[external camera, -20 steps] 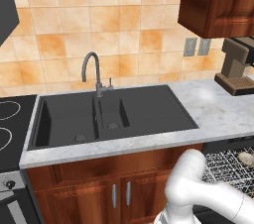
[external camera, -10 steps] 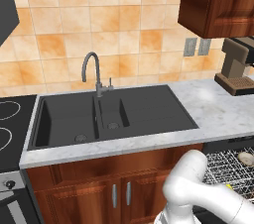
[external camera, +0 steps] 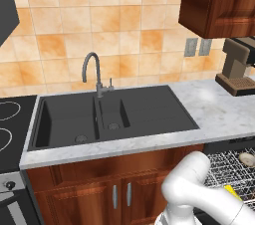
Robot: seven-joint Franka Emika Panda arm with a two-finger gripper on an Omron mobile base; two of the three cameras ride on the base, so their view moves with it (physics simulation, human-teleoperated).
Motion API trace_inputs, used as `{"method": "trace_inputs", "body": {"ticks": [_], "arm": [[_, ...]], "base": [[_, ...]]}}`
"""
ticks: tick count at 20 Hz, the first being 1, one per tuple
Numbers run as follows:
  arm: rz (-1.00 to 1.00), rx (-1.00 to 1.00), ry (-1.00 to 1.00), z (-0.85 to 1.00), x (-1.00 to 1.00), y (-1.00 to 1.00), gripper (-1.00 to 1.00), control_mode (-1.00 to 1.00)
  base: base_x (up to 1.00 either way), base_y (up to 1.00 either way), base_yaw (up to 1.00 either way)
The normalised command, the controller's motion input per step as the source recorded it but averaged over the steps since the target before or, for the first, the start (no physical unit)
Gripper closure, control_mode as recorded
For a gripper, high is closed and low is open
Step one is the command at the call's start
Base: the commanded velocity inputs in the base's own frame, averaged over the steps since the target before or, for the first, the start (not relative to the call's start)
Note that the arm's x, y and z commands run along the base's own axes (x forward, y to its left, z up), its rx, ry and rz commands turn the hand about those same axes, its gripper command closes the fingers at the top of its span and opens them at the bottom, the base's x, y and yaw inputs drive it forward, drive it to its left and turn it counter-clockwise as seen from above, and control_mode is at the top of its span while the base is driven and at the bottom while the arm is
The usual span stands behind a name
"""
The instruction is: Pick up the cup and bowl from the counter, place them in the dishwasher, and close the dishwasher door.
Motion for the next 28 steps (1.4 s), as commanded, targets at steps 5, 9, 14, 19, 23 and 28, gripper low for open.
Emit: {"method": "trace_inputs", "body": {"ticks": [5, 9, 14, 19, 23, 28], "arm": [[0.00, -0.17, -0.07, -0.91, -0.04, 0.06, -1.00, -1.00], [0.00, -0.04, -0.14, -0.41, -0.39, -0.06, -1.00, -1.00], [0.00, 0.16, -0.17, -0.24, -0.69, -0.15, -1.00, -1.00], [0.00, 0.33, -0.14, -0.53, -0.75, -0.09, -1.00, -1.00], [0.00, 0.30, -0.04, -0.86, -0.42, 0.06, -1.00, -1.00], [0.00, 0.11, -0.05, -1.00, -0.47, 0.45, -1.00, -1.00]], "base": [[0.00, 0.00, 0.00], [0.00, 0.00, 0.00], [0.00, 0.00, 0.00], [0.00, 0.00, 0.00], [0.00, 0.00, 0.00], [0.00, 0.00, 0.00]]}}
